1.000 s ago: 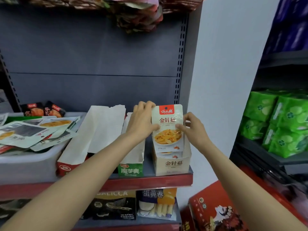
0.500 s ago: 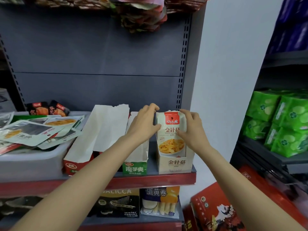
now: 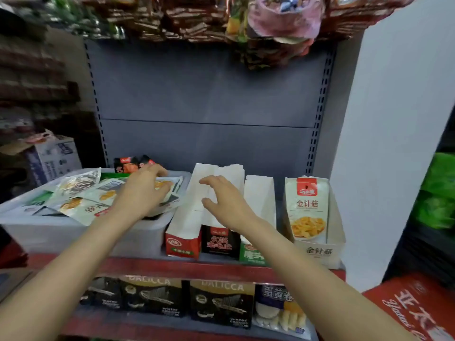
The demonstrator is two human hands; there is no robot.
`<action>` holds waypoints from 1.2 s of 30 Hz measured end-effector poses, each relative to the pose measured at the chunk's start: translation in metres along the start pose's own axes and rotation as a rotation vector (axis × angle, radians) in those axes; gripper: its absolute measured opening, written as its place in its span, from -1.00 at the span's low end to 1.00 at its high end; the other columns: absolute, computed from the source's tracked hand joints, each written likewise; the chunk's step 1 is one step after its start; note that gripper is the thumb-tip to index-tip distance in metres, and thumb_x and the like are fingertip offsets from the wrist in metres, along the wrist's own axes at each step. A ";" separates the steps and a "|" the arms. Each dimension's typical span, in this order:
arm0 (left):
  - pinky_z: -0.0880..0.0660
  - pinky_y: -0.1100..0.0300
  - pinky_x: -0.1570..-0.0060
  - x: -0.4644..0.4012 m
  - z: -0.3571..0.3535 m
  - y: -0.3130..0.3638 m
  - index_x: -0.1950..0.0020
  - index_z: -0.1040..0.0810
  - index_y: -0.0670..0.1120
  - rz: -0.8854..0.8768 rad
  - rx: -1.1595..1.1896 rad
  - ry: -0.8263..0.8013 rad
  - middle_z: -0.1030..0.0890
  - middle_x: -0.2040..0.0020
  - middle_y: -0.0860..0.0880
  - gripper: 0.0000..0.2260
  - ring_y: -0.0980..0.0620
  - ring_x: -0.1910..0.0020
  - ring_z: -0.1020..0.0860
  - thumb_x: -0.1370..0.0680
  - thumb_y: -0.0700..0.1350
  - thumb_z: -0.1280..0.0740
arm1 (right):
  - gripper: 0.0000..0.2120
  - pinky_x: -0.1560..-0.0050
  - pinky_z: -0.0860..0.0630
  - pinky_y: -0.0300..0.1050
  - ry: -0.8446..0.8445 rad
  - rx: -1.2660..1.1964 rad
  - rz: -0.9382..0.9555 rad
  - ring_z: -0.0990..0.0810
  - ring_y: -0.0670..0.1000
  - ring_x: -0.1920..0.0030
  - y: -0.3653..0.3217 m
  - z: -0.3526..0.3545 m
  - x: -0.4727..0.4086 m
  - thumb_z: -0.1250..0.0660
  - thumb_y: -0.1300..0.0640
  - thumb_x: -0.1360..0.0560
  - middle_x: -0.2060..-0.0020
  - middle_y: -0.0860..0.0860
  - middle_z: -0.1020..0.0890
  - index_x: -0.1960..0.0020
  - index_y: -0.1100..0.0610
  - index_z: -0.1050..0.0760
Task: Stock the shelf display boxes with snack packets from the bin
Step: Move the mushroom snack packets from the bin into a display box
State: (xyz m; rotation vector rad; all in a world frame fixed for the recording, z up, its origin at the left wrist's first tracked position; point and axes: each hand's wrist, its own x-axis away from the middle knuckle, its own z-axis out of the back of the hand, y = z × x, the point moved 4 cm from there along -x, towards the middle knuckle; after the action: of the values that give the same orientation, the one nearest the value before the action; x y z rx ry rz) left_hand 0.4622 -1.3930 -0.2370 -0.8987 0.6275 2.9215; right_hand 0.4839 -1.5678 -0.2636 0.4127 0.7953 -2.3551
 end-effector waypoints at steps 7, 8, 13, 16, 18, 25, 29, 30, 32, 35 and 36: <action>-0.32 0.27 -0.15 0.020 0.018 -0.062 -0.44 -0.34 -0.12 0.063 -0.096 -0.494 -0.39 -0.42 -0.05 -0.41 -0.03 -0.33 -0.41 -0.50 0.14 -0.35 | -0.47 -0.29 -0.17 -0.22 -0.236 -0.016 -0.001 -0.27 0.11 -0.42 -0.048 -0.051 -0.035 -0.09 0.36 -0.55 -0.45 0.12 -0.29 -0.50 0.13 -0.16; -0.34 0.26 -0.10 0.022 0.019 -0.066 -0.40 -0.39 -0.14 0.042 -0.139 -0.492 -0.44 -0.38 -0.08 -0.46 -0.05 -0.29 -0.44 -0.52 0.12 -0.32 | -0.48 -0.30 -0.19 -0.19 -0.267 -0.010 -0.027 -0.29 0.12 -0.41 -0.049 -0.056 -0.038 -0.08 0.35 -0.55 -0.45 0.11 -0.31 -0.49 0.12 -0.17; -0.26 0.12 0.30 0.023 0.024 -0.070 0.04 -0.57 -0.23 -0.100 -0.259 -0.366 -0.56 0.19 -0.15 -0.67 -0.10 0.20 -0.49 -0.54 0.06 -0.29 | -0.57 -0.26 -0.36 -0.02 -0.254 0.051 -0.100 -0.44 0.19 -0.28 -0.051 -0.071 -0.052 -0.15 0.28 -0.54 -0.31 0.19 -0.48 -0.41 0.21 -0.32; -0.33 0.11 0.25 0.021 0.023 -0.068 0.10 -0.49 -0.16 -0.216 -0.390 -0.300 -0.57 0.16 -0.15 -0.84 -0.16 0.10 -0.55 -0.58 -0.10 -0.21 | -0.54 -0.22 -0.39 -0.03 -0.250 0.068 -0.088 -0.47 0.17 -0.24 -0.054 -0.074 -0.053 -0.18 0.29 -0.52 -0.29 0.17 -0.49 -0.41 0.20 -0.32; -0.38 0.06 0.28 0.020 0.025 -0.068 0.00 -0.45 -0.15 -0.249 -0.442 -0.183 -0.56 0.18 -0.19 -0.90 -0.21 0.15 -0.56 -0.60 -0.18 -0.16 | -0.52 -0.13 -0.42 -0.06 -0.248 0.052 -0.062 -0.50 0.14 -0.14 -0.058 -0.075 -0.054 -0.21 0.31 -0.50 -0.25 0.16 -0.51 -0.42 0.16 -0.32; -0.32 0.09 0.25 0.023 0.054 -0.082 0.02 -0.48 -0.08 -0.164 0.154 0.148 -0.53 0.26 0.00 -0.82 -0.09 0.21 -0.50 -0.65 -0.08 -0.11 | -0.92 -0.01 -0.52 -0.11 0.031 -0.459 -0.099 -0.59 0.02 -0.02 -0.060 -0.061 -0.058 -0.36 0.22 -0.49 -0.03 0.02 -0.62 0.01 0.14 -0.53; -0.53 0.14 0.14 0.022 0.063 -0.070 -0.01 -0.43 0.01 -0.071 0.571 0.174 -0.58 0.13 0.13 -0.92 0.10 0.10 -0.58 -0.63 -0.06 -0.17 | -0.96 0.24 -0.50 -0.40 0.173 -0.721 -0.100 -0.62 -0.24 0.19 -0.070 -0.040 -0.053 -0.29 0.26 -0.54 0.12 -0.01 -0.65 0.06 0.24 -0.47; -0.55 0.19 0.12 0.021 0.060 -0.068 -0.09 -0.41 0.02 -0.060 0.628 0.137 -0.61 0.08 0.11 -0.91 0.17 0.07 -0.59 -0.61 -0.03 -0.20 | -0.97 0.24 -0.50 -0.40 0.211 -0.745 -0.098 -0.62 -0.26 0.20 -0.070 -0.035 -0.052 -0.27 0.25 -0.55 0.14 -0.04 -0.65 0.06 0.23 -0.46; -0.54 0.21 0.06 0.019 0.051 -0.062 -0.24 -0.32 0.07 -0.069 0.595 0.072 -0.63 -0.02 0.07 -0.73 0.17 0.00 -0.59 -0.57 0.01 -0.28 | -0.96 0.22 -0.54 -0.34 0.294 -0.823 -0.137 -0.63 -0.23 0.18 -0.062 -0.025 -0.047 -0.26 0.24 -0.56 0.17 -0.08 -0.65 0.04 0.21 -0.45; -0.52 0.07 -0.02 0.014 0.038 -0.045 -0.33 -0.29 0.12 -0.089 0.474 0.053 -0.59 -0.04 0.03 -0.58 0.10 0.00 -0.56 -0.53 -0.09 -0.35 | -0.92 0.25 -0.55 -0.32 0.375 -0.933 -0.255 -0.64 -0.11 0.10 -0.045 -0.007 -0.037 -0.24 0.20 -0.58 0.13 -0.04 -0.66 -0.03 0.21 -0.45; -0.52 0.10 -0.01 0.012 0.034 -0.036 -0.32 -0.32 0.09 -0.101 0.490 0.056 -0.59 0.01 0.02 -0.59 0.12 0.04 -0.56 -0.53 -0.14 -0.36 | -0.91 0.26 -0.55 -0.31 0.393 -0.942 -0.276 -0.64 -0.08 0.08 -0.040 0.001 -0.034 -0.23 0.19 -0.58 0.11 -0.03 -0.66 -0.04 0.21 -0.44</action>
State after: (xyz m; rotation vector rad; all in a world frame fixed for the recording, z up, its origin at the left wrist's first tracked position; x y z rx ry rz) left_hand 0.4383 -1.3480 -0.2312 -0.9120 1.1903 2.4803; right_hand 0.4842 -1.5277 -0.2302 0.3549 2.1050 -1.8406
